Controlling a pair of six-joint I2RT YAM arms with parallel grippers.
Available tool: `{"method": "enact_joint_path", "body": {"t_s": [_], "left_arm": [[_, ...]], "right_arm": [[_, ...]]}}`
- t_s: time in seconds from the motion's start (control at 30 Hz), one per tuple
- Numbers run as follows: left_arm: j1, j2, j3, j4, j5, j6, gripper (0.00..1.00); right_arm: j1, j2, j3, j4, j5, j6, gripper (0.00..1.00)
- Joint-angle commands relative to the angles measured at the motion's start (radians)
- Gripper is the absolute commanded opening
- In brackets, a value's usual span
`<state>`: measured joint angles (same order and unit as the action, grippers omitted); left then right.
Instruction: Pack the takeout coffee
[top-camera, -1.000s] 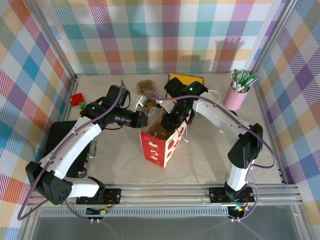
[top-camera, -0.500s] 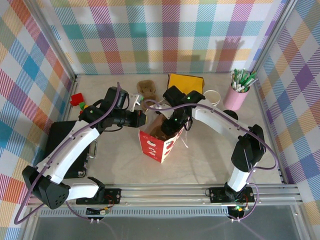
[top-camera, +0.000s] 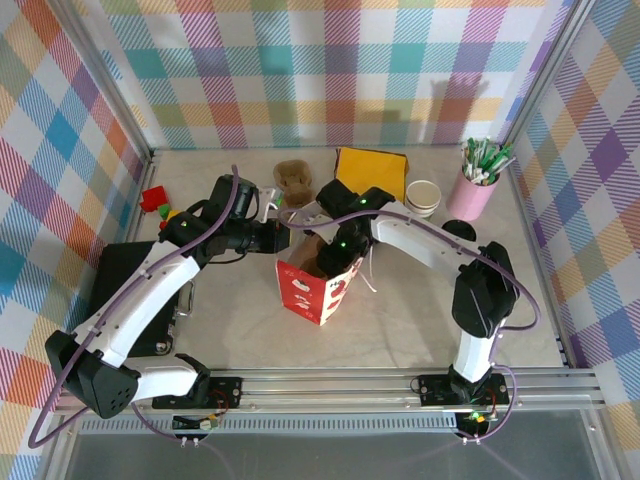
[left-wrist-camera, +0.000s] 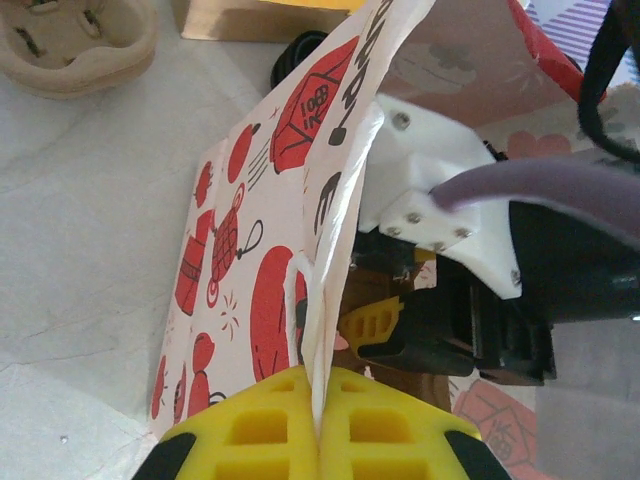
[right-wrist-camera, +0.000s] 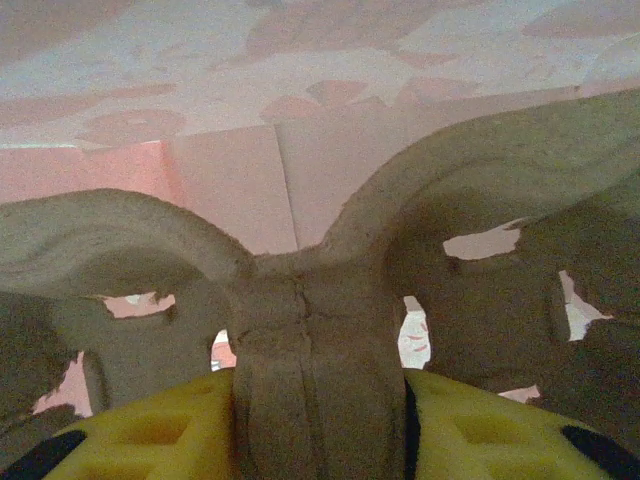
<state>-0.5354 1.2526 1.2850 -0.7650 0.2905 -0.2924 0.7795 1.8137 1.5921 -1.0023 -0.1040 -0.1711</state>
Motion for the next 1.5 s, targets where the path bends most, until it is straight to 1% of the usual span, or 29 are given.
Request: {"method": "enact_joint_path", "body": {"t_s": [0.0, 0.27, 0.5, 0.7, 0.83, 1.03, 1.13, 1.37, 1.47], "left_arm": [[-0.005, 0.014, -0.018, 0.010, -0.032, -0.039, 0.00], [-0.005, 0.011, -0.017, 0.000, -0.036, -0.044, 0.00], [-0.005, 0.010, -0.015, -0.013, -0.045, -0.041, 0.00], [-0.005, 0.011, -0.015, -0.026, -0.060, -0.041, 0.00], [-0.005, 0.010, -0.015, -0.034, -0.065, -0.040, 0.00], [-0.005, 0.011, -0.010, -0.051, -0.089, -0.047, 0.00], [-0.005, 0.009, -0.004, -0.063, -0.088, -0.059, 0.00], [-0.009, -0.002, 0.005, -0.085, -0.125, -0.141, 0.00], [-0.040, -0.015, 0.019, -0.110, -0.203, -0.202, 0.00]], "right_arm": [[0.007, 0.028, -0.019, 0.003, 0.011, -0.019, 0.44], [0.009, 0.059, -0.018, 0.013, 0.008, -0.027, 0.49], [0.010, 0.041, 0.022, -0.018, -0.008, -0.022, 0.62], [0.010, -0.017, 0.094, -0.076, -0.010, -0.006, 0.68], [0.010, -0.060, 0.143, -0.095, -0.021, 0.017, 0.70], [0.010, -0.115, 0.236, -0.116, -0.048, 0.065, 0.70], [0.010, -0.146, 0.263, -0.104, -0.068, 0.122, 0.70], [0.010, -0.202, 0.378, -0.113, -0.069, 0.231, 0.71], [0.008, -0.230, 0.425, -0.121, -0.065, 0.300, 0.73]]}}
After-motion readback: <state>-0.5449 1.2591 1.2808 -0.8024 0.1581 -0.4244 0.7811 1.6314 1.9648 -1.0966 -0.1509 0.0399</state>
